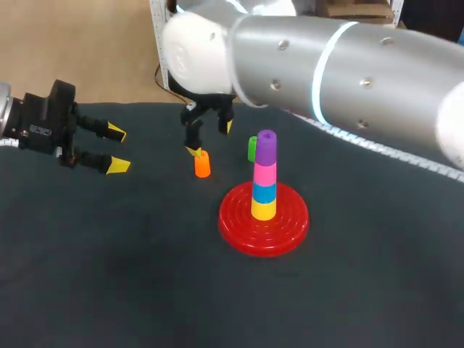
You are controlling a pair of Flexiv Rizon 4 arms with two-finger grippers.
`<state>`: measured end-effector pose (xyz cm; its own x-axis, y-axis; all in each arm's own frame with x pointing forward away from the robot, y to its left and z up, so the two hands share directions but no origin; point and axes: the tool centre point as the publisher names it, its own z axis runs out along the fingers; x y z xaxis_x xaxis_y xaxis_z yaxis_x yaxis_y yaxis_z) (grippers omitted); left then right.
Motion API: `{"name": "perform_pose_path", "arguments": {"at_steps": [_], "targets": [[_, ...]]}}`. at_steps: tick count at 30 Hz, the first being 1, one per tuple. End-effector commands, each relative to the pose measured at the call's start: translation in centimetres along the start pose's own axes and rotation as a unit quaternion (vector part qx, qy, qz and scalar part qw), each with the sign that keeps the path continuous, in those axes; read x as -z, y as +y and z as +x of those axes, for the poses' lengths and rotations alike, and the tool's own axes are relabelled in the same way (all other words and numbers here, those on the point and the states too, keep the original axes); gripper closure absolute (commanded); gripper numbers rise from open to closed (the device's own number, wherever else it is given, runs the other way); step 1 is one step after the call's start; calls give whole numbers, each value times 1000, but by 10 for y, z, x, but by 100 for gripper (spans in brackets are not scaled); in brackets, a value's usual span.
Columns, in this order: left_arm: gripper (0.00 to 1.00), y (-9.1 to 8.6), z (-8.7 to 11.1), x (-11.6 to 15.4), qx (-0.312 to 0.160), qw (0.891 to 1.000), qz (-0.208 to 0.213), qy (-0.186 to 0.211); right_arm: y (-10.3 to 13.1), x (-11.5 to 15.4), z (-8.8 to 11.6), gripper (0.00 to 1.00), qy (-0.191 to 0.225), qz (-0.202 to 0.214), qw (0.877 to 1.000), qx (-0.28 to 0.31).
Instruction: Pick up and stack the cylinders on the red base in this order: pink,purple,orange,green
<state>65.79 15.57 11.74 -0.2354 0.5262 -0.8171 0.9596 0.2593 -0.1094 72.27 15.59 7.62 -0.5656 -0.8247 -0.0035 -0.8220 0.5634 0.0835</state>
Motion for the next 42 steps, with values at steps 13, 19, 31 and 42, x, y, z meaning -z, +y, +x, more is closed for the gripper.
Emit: {"name": "perform_pose_path", "arguments": {"at_steps": [13,19,31,42], "targets": [[0,0,1,0,-1,1000,-1,-2,-3,-14,-2,0,33,-1,999,7],[0,0,1,0,-1,1000,-1,-2,-4,-20,-12,0,32,3,999,7],[0,0,1,0,-1,1000,-1,-2,-2,-40,-27,0,20,18,1000,1],[0,0,1,0,-1,1000,-1,-2,0,-47,-23,0,20,18,1000,-10]]}}
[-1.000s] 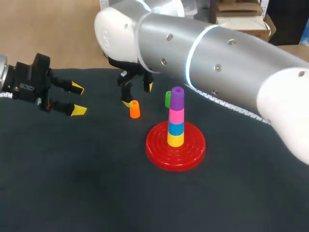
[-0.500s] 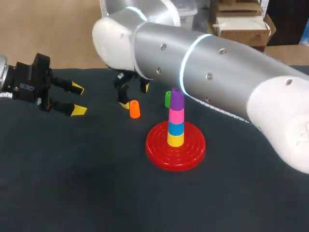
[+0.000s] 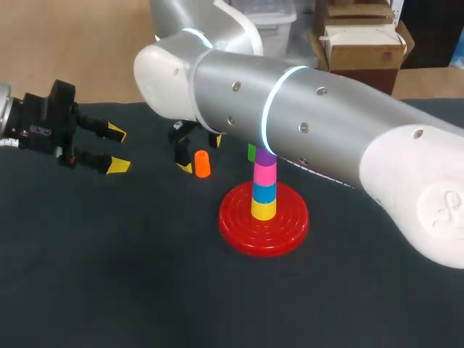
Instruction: Pick up and stack the cylinders on the red base in this order: pink,purple,orange,green
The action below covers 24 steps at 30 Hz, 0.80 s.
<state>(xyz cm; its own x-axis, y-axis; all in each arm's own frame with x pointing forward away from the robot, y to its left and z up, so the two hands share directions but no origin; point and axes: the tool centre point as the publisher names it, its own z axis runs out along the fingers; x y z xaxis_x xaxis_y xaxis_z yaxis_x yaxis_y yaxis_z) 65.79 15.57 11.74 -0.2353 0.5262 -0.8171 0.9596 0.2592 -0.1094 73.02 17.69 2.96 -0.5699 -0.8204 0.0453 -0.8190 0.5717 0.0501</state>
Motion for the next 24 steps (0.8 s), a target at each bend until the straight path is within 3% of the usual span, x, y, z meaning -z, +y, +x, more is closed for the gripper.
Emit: {"name": "perform_pose_path", "arguments": {"at_steps": [1,4,5,6,9,14,24], "targets": [[0,0,1,0,-1,1000,-1,-2,-2,0,-2,0,-4,1,1000,-6],[0,0,1,0,-1,1000,-1,-2,-4,2,-4,0,-9,5,1000,-10],[0,0,1,0,-1,1000,-1,-2,-4,2,-4,14,-10,5,1000,-11],[0,0,1,0,-1,1000,-1,-2,-5,2,-4,50,-11,6,1000,-11],[0,0,1,0,-1,1000,-1,-2,-5,2,-3,60,-14,8,1000,-15],[0,0,1,0,-1,1000,-1,-2,-8,0,0,66,-17,11,1000,-21],[0,0,1,0,-1,1000,-1,-2,-5,-3,2,70,-17,12,1000,-20]]}}
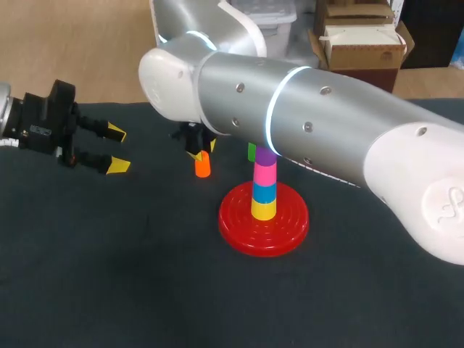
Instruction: Pick up and stack the cylinders on the red base in this order: pink,purple,orange,green
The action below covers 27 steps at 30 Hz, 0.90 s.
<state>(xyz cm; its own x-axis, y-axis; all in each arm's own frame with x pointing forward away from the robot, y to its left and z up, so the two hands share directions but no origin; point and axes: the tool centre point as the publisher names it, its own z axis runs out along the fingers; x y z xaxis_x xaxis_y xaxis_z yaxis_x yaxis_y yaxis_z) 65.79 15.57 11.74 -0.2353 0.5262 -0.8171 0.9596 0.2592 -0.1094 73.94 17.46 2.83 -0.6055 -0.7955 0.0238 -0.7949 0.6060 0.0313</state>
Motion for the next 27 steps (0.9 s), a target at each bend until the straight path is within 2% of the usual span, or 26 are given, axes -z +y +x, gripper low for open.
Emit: {"name": "perform_pose_path", "arguments": {"at_steps": [1,4,10,13,21,27], "targets": [[0,0,1,0,-1,1000,-1,-2,4,-2,5,71,-4,3,1000,2],[0,0,1,0,-1,1000,-1,-2,6,-3,5,75,-3,3,1000,4],[0,0,1,0,-1,1000,-1,-2,6,-3,7,95,-2,7,1000,4],[0,0,1,0,-1,1000,-1,-2,5,-3,8,100,-5,9,1000,-3],[0,0,1,0,-1,1000,-1,-2,0,18,7,100,-26,5,999,-17],[0,0,1,0,-1,1000,-1,-2,-6,72,17,100,-65,4,998,-8]]}}
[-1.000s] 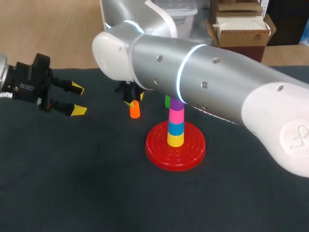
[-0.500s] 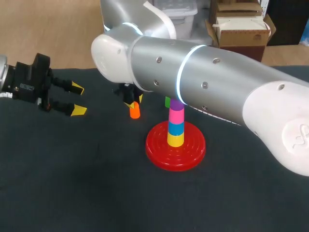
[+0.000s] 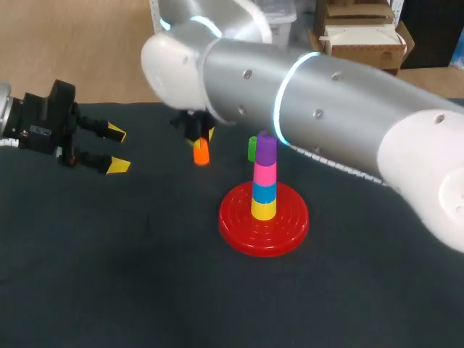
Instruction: Pick up and stack the cylinders on the red base in this order: pink,purple,orange,green
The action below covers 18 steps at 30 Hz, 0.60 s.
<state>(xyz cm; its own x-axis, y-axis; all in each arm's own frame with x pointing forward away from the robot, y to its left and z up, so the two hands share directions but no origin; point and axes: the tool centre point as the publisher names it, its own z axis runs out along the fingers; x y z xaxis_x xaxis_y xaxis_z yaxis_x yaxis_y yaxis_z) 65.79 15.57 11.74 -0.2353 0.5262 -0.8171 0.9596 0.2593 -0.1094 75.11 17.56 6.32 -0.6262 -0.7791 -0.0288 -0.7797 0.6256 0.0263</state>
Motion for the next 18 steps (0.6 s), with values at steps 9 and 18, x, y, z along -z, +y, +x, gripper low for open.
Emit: {"name": "perform_pose_path", "arguments": {"at_steps": [9,18], "targets": [[0,0,1,0,-1,1000,-1,-2,-12,146,69,100,-85,-27,996,15],[0,0,1,0,-1,1000,-1,-2,-8,203,121,100,-97,-33,995,20]]}}
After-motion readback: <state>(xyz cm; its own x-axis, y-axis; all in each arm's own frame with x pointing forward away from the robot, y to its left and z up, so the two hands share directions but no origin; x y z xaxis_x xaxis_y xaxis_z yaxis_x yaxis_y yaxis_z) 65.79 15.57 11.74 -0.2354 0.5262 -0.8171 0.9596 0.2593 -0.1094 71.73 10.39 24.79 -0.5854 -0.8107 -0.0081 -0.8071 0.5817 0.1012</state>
